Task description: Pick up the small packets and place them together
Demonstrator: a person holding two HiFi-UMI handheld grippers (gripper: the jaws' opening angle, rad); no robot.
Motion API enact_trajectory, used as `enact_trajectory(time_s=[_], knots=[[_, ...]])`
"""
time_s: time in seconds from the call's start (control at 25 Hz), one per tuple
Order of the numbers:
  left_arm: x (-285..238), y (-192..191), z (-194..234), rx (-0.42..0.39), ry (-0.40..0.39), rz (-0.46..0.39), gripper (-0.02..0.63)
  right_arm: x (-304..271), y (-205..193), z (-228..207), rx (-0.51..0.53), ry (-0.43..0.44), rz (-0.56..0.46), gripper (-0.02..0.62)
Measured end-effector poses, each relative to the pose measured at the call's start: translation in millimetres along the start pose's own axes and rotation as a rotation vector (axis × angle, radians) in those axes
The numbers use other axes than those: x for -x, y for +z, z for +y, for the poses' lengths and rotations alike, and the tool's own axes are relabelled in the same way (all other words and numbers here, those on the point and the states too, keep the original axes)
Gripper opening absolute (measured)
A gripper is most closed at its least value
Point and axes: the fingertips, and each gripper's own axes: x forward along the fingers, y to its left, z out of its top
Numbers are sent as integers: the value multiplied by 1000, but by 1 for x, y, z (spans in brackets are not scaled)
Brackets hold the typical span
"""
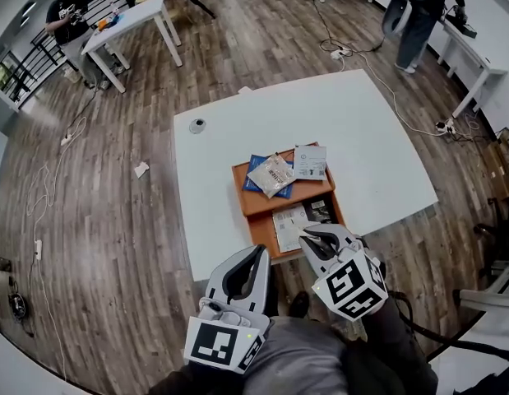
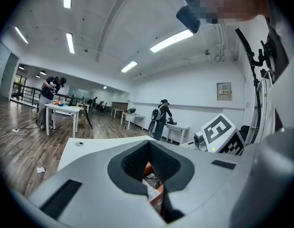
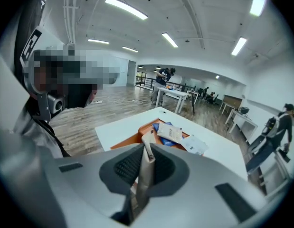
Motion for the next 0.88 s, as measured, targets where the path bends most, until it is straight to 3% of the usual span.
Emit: enact_trajectory(time_s=[0.48,0.72,0.88], knots=[[-32,-3,34,33,-2,34,2,-26,17,-26,-30,-11,-7,25],[-61,-5,81,70,20,53,2,-53,47,-71,-78,-117,-66,26],[-76,-7,111,97,34,70,2,-84,49,-92,-122,-145,-33,26]])
